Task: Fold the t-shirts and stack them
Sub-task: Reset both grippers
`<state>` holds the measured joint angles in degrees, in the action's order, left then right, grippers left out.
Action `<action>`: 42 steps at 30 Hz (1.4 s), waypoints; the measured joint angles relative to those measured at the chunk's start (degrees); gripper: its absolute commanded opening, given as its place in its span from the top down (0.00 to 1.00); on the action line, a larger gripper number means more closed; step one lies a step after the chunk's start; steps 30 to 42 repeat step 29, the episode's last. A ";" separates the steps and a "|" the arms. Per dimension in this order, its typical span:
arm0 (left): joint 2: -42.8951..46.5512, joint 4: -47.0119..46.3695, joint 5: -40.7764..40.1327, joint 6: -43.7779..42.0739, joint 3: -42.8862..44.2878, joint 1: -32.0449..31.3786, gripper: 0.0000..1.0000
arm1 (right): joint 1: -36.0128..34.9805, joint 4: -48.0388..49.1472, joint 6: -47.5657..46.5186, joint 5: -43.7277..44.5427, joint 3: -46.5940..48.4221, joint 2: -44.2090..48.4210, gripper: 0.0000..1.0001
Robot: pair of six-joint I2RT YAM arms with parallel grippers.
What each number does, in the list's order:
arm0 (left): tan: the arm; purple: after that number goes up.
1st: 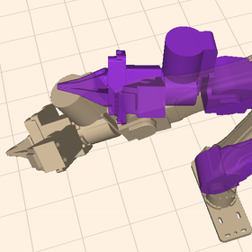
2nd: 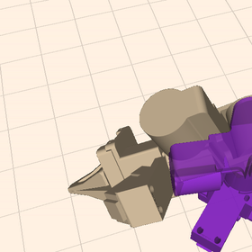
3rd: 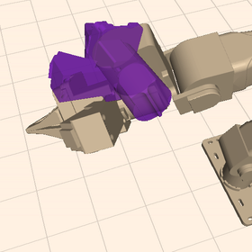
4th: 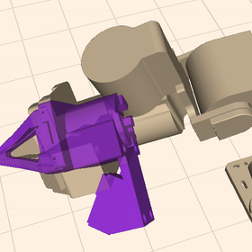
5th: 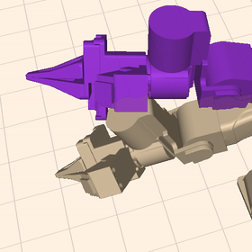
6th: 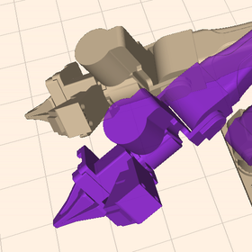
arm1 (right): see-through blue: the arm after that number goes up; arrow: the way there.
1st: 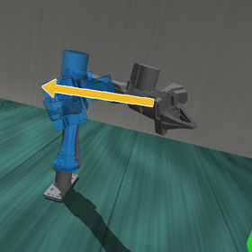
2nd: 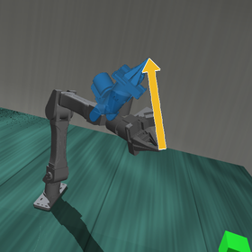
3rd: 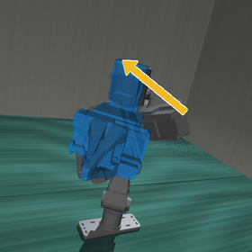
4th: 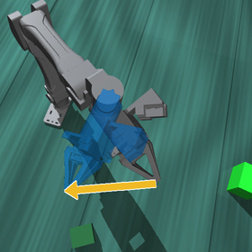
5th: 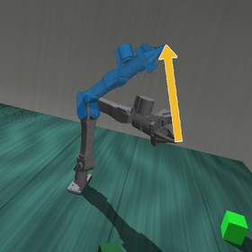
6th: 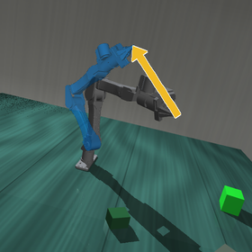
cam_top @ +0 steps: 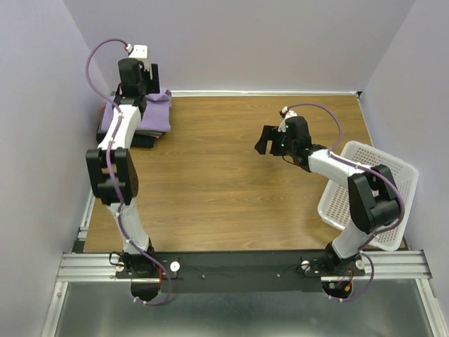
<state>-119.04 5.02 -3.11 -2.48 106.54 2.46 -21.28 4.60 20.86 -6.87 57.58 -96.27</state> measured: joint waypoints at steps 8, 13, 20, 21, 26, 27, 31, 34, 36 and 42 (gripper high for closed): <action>37.42 -19.78 -1.73 6.88 -37.18 -5.60 0.17 | 0.00 0.00 0.02 3.37 -2.93 5.92 0.05; 52.76 -25.70 -6.88 10.91 -57.90 -14.34 0.17 | 0.00 0.04 0.04 7.06 -5.07 9.44 0.05; 66.05 -25.16 -10.43 14.38 -73.53 -23.78 0.16 | 0.00 0.04 0.31 11.91 -9.05 14.27 0.04; 67.49 -25.11 -10.69 14.56 -74.07 -24.06 0.16 | 0.00 0.02 0.52 12.50 -9.68 15.17 0.04; 72.74 -26.12 -14.19 15.32 -74.62 -24.35 0.16 | 0.00 0.04 1.38 14.95 -12.15 19.17 0.04; 72.81 -26.16 -14.53 15.39 -74.62 -24.33 0.16 | 0.00 0.07 1.46 15.17 -12.39 19.67 0.04; 72.63 -25.92 -15.37 15.41 -74.62 -24.35 0.16 | 0.00 0.07 1.64 15.96 -12.85 20.76 0.03; 72.63 -25.92 -15.37 15.41 -74.62 -24.35 0.16 | 0.00 0.07 1.64 15.96 -12.85 20.76 0.03; 72.63 -25.92 -15.37 15.41 -74.62 -24.35 0.16 | 0.00 0.07 1.64 15.96 -12.85 20.76 0.03; 72.63 -25.92 -15.37 15.41 -74.62 -24.35 0.16 | 0.00 0.07 1.64 15.96 -12.85 20.76 0.03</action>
